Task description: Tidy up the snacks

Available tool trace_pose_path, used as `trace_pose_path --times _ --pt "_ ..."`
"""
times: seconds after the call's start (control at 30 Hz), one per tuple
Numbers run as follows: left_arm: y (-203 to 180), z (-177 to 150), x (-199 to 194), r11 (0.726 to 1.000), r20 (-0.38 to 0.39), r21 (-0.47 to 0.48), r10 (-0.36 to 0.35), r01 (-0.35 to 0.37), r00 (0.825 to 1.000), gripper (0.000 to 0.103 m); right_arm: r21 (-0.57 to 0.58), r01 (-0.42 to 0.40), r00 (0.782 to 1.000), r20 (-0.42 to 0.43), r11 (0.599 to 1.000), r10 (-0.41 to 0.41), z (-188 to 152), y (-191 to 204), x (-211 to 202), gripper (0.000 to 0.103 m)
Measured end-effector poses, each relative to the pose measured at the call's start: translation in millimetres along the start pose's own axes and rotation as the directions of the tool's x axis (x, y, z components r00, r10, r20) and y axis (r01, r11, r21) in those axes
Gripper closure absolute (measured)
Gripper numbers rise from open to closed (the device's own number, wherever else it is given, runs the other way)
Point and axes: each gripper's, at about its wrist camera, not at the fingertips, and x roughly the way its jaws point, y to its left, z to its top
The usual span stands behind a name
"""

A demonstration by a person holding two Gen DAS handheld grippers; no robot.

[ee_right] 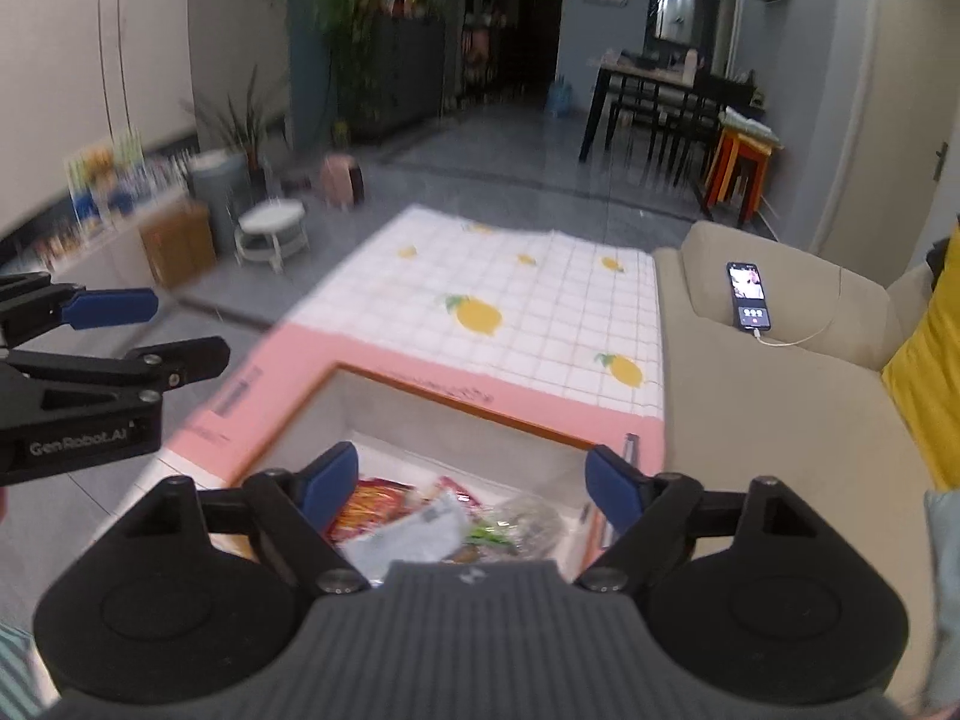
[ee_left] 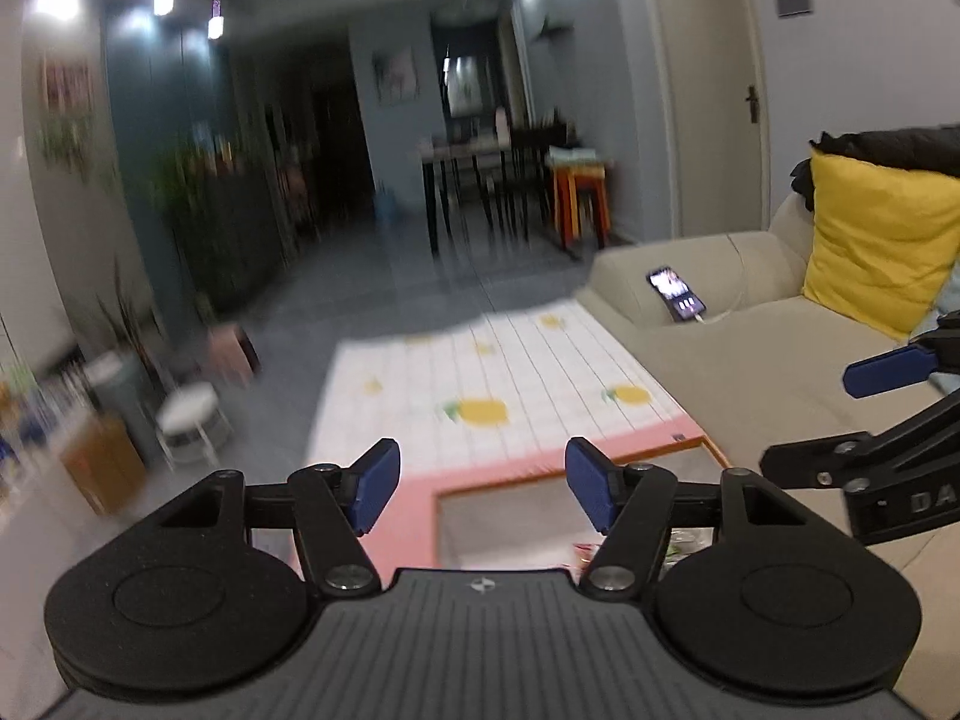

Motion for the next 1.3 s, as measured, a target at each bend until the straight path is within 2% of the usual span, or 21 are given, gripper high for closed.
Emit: trace_pose_path --times 0.1,0.17,0.3,0.4,0.47,0.6,0.87,1.13,1.3 --pt "-8.4 -11.1 -31.5 0.997 0.053 0.065 0.047 -0.050 0.997 0.026 0.016 -0.002 0.998 0.060 1.000 0.001 -24.7 14.2 -32.2 0.019" --pt "-14.4 -19.2 -48.0 0.994 0.048 0.083 0.062 -0.066 0.997 0.026 0.007 0.012 0.996 0.088 1.000 -0.013 -43.8 26.0 -51.4 0.017" --pt "-19.7 -33.7 -73.2 0.997 0.026 0.052 0.054 -0.056 0.998 0.021 -0.022 0.061 0.987 0.147 0.998 -0.057 -80.8 47.9 -79.6 0.015" --pt "-24.2 -50.0 -89.9 0.994 0.054 0.039 0.097 -0.099 0.994 0.016 -0.023 0.086 0.980 0.180 0.996 -0.080 -106.7 62.6 -97.0 0.015" --pt "-25.5 -62.3 -97.9 0.993 0.058 0.017 0.115 -0.116 0.992 0.015 -0.029 0.120 0.975 0.191 0.992 -0.112 -121.0 72.6 -105.8 0.015" --pt "-26.0 -85.9 -103.1 0.995 0.027 -0.031 0.091 -0.090 0.995 0.015 0.005 0.153 0.968 0.199 0.988 -0.151 -144.0 83.5 -116.1 0.015" --pt "-22.7 -125.9 -95.5 0.990 -0.113 -0.108 0.079 -0.091 0.990 0.015 0.083 0.212 0.955 0.191 0.974 -0.225 -184.6 94.4 -103.2 0.015" --pt "-23.5 -145.1 -79.5 0.990 -0.189 -0.108 0.071 -0.093 0.979 0.015 0.109 0.200 0.972 0.105 0.974 -0.212 -204.6 88.3 -66.6 0.015" --pt "-27.3 -156.1 -70.9 0.991 -0.230 -0.103 0.062 -0.088 0.971 0.015 0.127 0.189 0.975 0.095 0.974 -0.202 -207.9 85.2 -57.7 0.015"
